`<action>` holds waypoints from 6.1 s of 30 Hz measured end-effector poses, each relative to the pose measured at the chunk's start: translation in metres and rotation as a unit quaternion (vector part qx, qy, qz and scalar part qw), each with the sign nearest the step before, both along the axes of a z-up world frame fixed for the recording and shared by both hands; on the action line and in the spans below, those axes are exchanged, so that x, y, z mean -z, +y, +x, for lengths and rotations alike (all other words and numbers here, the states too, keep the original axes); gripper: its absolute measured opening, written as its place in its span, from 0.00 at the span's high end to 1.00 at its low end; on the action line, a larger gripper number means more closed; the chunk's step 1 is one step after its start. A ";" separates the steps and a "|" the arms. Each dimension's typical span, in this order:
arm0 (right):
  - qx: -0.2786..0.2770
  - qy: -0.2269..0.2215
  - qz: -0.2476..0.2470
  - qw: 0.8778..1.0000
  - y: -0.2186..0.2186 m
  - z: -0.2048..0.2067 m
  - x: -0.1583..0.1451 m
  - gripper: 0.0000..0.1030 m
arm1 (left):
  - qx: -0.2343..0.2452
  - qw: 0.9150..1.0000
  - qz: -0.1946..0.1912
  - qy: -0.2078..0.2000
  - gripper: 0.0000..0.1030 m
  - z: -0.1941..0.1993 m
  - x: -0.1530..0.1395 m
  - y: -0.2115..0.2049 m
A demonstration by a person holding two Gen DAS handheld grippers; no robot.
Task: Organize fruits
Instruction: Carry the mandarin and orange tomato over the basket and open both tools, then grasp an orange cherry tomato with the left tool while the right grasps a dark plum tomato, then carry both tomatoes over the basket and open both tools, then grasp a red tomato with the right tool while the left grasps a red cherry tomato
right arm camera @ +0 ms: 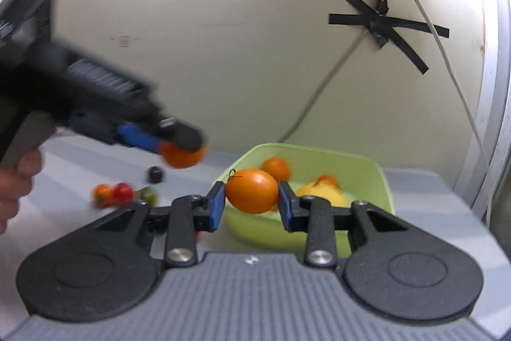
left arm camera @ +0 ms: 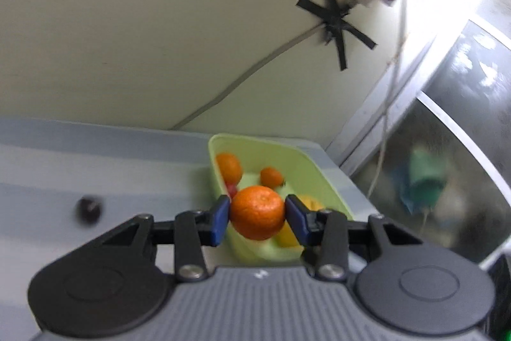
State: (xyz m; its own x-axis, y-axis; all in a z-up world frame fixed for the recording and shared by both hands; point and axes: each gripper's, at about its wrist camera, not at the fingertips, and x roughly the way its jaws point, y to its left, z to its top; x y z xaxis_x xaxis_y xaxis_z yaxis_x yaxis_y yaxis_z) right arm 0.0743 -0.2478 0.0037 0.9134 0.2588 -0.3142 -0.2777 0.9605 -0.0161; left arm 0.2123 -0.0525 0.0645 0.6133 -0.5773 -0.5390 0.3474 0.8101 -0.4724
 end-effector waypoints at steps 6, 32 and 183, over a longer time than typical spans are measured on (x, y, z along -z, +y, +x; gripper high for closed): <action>0.001 0.003 -0.022 1.000 0.003 0.024 0.016 0.63 | 0.011 0.999 0.025 0.020 0.63 0.045 0.024 -0.039; -0.094 0.032 -0.004 0.995 0.043 -0.037 0.020 0.59 | -0.126 0.991 0.040 -0.022 0.52 -0.092 0.020 0.126; -0.106 0.130 0.040 0.985 0.046 -0.049 0.041 0.70 | 0.004 0.987 0.154 -0.050 0.70 -0.159 0.050 0.059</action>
